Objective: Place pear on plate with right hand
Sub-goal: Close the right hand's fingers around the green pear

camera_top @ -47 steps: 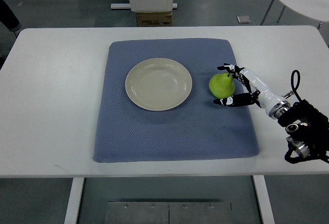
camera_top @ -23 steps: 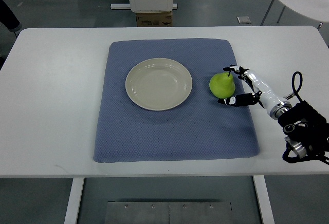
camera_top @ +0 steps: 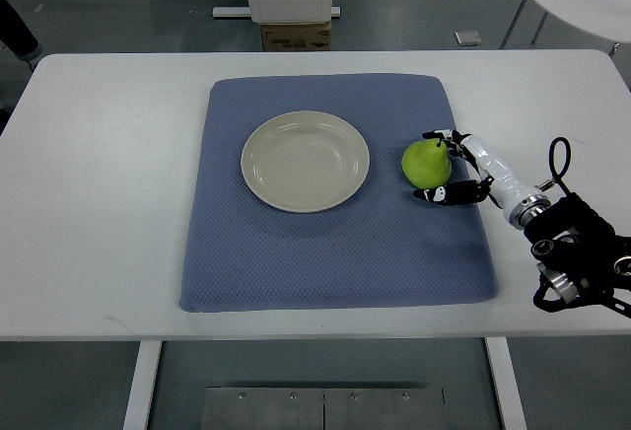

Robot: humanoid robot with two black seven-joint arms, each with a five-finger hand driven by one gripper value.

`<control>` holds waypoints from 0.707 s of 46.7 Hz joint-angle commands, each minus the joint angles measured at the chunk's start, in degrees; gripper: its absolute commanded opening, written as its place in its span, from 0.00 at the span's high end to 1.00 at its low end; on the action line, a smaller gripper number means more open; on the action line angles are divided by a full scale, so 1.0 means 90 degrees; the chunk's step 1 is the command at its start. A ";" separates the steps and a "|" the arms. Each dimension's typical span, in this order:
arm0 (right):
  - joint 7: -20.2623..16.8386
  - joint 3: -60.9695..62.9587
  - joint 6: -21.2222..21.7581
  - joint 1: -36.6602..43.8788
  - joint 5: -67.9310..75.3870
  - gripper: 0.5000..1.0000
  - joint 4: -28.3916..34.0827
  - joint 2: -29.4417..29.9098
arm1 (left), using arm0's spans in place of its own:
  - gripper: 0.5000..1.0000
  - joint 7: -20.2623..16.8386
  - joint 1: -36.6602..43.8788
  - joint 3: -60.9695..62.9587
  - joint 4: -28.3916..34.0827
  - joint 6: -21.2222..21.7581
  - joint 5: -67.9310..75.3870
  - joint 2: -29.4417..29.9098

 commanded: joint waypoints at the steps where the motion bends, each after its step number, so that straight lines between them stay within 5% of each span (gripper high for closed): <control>1: -0.0073 -0.0041 -0.0023 0.0020 0.0005 0.23 -0.0083 0.0067 | 0.00 0.0000 0.0000 0.0000 0.0000 0.0000 0.0000 0.0000; 11: -0.0181 -0.0159 -0.0102 0.0137 0.0014 0.26 -0.0152 0.0204 | 0.00 0.0000 0.0000 0.0000 0.0000 0.0000 0.0000 0.0000; 20: -0.0259 -0.0432 -0.0190 0.0195 0.0014 0.43 -0.0259 0.0224 | 0.00 0.0000 0.0000 0.0000 0.0000 0.0000 0.0000 0.0000; 26: -0.0269 -0.0500 -0.0190 0.0254 0.0024 0.60 -0.0259 0.0234 | 0.00 0.0000 0.0000 0.0000 0.0000 0.0000 0.0000 0.0000; 31: -0.0269 -0.0500 -0.0180 0.0303 0.0092 0.95 -0.0259 0.0234 | 0.00 0.0000 0.0000 0.0000 0.0000 0.0000 0.0000 0.0000; 33: -0.0259 -0.0500 -0.0180 0.0342 0.0122 1.00 -0.0259 0.0234 | 0.00 0.0000 0.0000 0.0000 0.0000 0.0000 0.0000 0.0000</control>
